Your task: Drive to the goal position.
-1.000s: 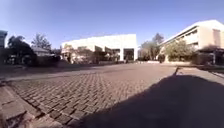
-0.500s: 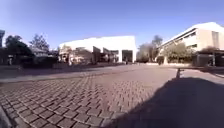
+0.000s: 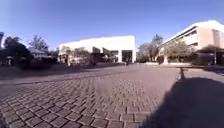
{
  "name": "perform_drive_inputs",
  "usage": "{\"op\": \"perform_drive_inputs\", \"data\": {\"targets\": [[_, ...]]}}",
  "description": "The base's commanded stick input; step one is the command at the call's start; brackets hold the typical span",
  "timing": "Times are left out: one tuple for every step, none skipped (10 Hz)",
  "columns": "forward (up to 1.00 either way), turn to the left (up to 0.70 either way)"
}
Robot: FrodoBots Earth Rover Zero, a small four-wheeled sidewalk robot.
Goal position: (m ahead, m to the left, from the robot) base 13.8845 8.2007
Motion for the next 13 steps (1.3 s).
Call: {"op": "perform_drive_inputs", "data": {"targets": [[0.85,0.00],[0.85,0.00],[0.85,0.00],[0.85,0.03],[0.85,0.21],[0.85,0.34],[0.85,0.34],[0.85,0.34],[0.85,0.34],[0.85,0.34],[0.85,0.34],[0.85,0.34],[0.85,0.34]]}}
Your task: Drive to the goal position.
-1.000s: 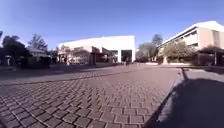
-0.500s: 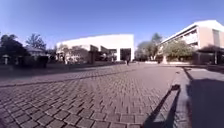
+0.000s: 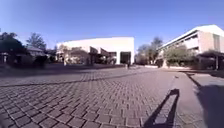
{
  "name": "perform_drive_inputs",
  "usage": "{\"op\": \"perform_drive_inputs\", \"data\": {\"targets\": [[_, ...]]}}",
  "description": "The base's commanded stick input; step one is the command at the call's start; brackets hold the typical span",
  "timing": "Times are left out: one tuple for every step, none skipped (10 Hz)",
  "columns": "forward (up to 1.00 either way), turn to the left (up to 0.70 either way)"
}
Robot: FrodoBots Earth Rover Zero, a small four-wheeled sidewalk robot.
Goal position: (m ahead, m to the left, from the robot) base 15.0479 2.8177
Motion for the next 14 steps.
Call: {"op": "perform_drive_inputs", "data": {"targets": [[0.85,0.34],[0.85,0.34],[0.85,0.13],[0.85,0.00],[0.85,0.00],[0.85,0.00],[0.85,0.00],[0.85,0.00],[0.85,0.00],[0.85,0.00],[0.85,0.00],[0.85,0.00],[0.85,0.00],[0.85,0.00]]}}
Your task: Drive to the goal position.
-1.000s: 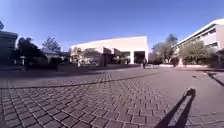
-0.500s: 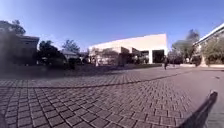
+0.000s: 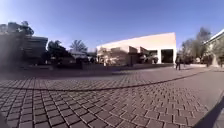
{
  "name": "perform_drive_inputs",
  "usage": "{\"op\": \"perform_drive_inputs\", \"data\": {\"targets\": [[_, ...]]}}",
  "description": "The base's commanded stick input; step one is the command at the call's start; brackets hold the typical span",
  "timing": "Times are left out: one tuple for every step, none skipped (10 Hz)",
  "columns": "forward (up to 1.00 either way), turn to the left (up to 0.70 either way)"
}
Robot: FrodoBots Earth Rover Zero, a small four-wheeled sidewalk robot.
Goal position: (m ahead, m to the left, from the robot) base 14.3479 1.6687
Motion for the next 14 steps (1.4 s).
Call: {"op": "perform_drive_inputs", "data": {"targets": [[0.85,0.00],[0.85,0.00],[0.85,0.00],[0.85,0.00],[0.85,0.00],[0.85,0.00],[0.85,0.00],[0.85,0.34],[0.85,0.34],[0.85,0.34],[0.85,0.34],[0.85,0.34],[0.85,0.34],[0.85,0.34]]}}
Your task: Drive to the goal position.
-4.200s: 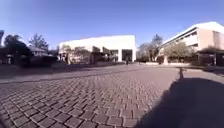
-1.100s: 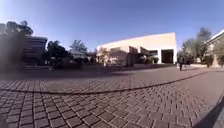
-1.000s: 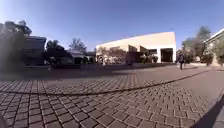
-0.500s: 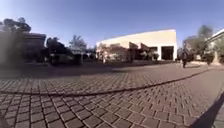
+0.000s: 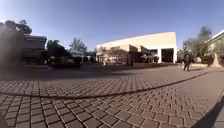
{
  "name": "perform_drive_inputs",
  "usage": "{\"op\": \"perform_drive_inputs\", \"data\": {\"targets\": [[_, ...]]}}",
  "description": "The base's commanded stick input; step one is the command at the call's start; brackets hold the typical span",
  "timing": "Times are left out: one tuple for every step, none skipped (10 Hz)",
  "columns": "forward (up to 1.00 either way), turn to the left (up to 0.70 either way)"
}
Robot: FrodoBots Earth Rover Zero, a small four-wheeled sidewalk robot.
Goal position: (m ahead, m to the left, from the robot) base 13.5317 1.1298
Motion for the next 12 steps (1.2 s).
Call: {"op": "perform_drive_inputs", "data": {"targets": [[0.85,0.34],[0.85,0.34],[0.85,0.17],[0.85,0.00],[0.85,0.00],[0.85,0.00],[0.85,0.00],[0.85,0.00],[0.85,0.00],[0.74,0.00],[0.20,0.00],[-0.44,0.00]]}}
